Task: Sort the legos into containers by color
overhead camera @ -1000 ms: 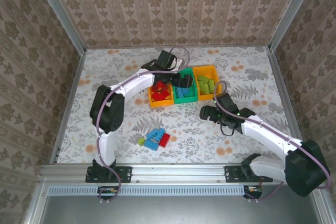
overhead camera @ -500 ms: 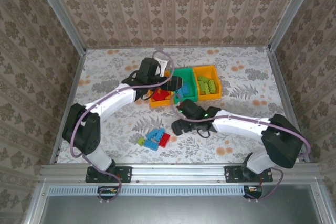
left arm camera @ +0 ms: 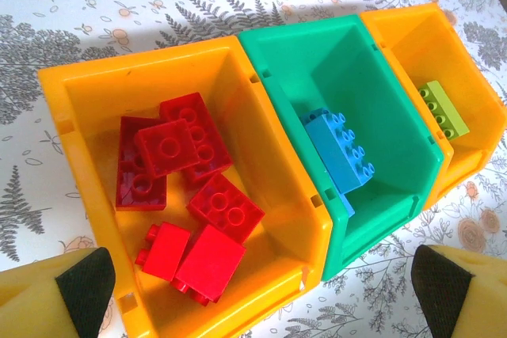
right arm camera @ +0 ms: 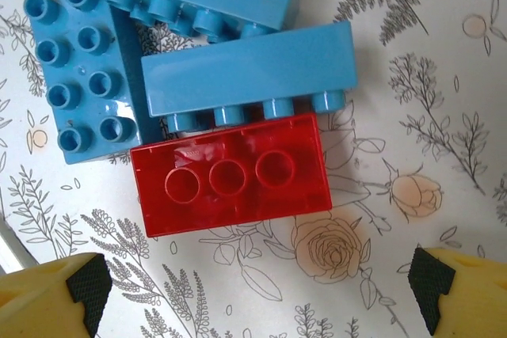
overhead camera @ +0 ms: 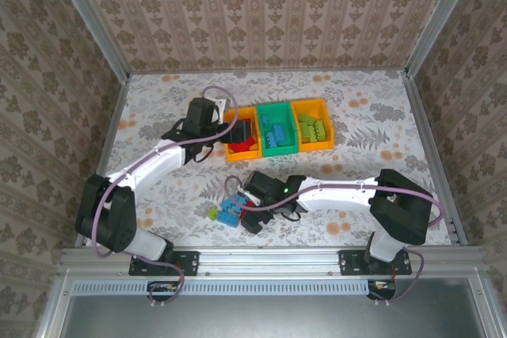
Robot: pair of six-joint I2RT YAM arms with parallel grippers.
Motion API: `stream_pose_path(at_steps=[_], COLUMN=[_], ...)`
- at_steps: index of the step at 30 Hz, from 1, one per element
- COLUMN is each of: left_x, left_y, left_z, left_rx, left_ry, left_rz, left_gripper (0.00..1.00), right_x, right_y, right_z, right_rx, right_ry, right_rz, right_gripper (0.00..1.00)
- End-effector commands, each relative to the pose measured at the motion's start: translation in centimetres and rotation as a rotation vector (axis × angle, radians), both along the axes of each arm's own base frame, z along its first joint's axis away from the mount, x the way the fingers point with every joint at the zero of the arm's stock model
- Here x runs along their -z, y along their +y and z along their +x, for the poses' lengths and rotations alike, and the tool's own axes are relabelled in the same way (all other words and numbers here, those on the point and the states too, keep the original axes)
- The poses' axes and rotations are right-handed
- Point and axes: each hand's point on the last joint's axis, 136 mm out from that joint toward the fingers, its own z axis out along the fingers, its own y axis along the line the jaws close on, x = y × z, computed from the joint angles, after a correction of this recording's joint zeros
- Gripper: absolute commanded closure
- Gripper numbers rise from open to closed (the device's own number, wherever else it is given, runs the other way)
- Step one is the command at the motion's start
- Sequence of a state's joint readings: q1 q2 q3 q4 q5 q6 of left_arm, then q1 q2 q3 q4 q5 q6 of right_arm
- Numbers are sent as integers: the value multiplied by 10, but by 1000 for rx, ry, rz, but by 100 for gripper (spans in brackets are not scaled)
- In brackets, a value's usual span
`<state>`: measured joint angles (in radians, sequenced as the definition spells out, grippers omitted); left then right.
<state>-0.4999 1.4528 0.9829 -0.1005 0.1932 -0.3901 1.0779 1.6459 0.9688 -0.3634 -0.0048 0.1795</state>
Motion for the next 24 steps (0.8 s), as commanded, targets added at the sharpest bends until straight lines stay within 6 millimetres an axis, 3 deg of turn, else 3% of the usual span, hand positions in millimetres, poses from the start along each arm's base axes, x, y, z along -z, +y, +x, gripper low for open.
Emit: stream_pose_path(at_steps=[1, 10, 24], left_x=[-5, -2, 1], left_y=[10, 24, 35], left_z=[-3, -9, -16], left_rx=[-34, -67, -85], left_ry=[-11, -10, -11], left_rz=[-4, 4, 16], left_gripper=[0, 0, 0], right_x=[-3, 9, 34], right_y=[8, 21, 24], right_z=[3, -9, 6], right_rx=[-111, -206, -204], right_ry=[-34, 13, -7], right_rz=[-37, -69, -161], right_gripper=[0, 0, 3])
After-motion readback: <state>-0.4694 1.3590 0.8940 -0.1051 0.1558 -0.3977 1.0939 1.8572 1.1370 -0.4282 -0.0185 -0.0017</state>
